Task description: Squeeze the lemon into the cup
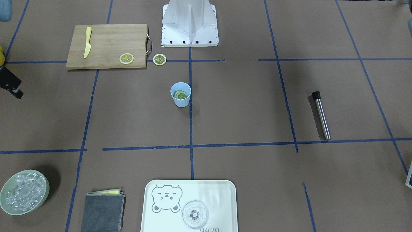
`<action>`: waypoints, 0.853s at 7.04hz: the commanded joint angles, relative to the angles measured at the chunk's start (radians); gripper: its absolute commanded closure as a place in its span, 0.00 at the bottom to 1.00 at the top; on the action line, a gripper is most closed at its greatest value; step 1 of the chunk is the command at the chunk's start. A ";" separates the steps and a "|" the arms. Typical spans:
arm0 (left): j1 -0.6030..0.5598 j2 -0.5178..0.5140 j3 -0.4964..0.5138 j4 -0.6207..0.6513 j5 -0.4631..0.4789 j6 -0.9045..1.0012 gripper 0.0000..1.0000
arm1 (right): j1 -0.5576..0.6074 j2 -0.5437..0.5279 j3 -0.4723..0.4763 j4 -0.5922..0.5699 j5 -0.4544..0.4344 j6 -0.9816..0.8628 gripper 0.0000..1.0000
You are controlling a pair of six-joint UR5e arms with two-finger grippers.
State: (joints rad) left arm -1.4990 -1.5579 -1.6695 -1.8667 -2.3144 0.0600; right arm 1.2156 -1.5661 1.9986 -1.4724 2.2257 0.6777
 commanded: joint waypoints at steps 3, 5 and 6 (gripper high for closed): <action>-0.063 0.038 -0.090 0.237 -0.003 0.044 0.00 | 0.153 -0.040 -0.058 -0.132 0.088 -0.349 0.00; -0.064 0.033 -0.178 0.366 -0.006 0.043 0.00 | 0.179 -0.052 -0.113 -0.138 0.089 -0.462 0.00; -0.063 0.035 -0.170 0.357 -0.010 0.037 0.00 | 0.197 -0.057 -0.112 -0.140 0.100 -0.471 0.00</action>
State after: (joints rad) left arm -1.5626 -1.5244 -1.8264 -1.5278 -2.3208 0.1015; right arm 1.3904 -1.6171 1.8995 -1.6083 2.3161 0.2447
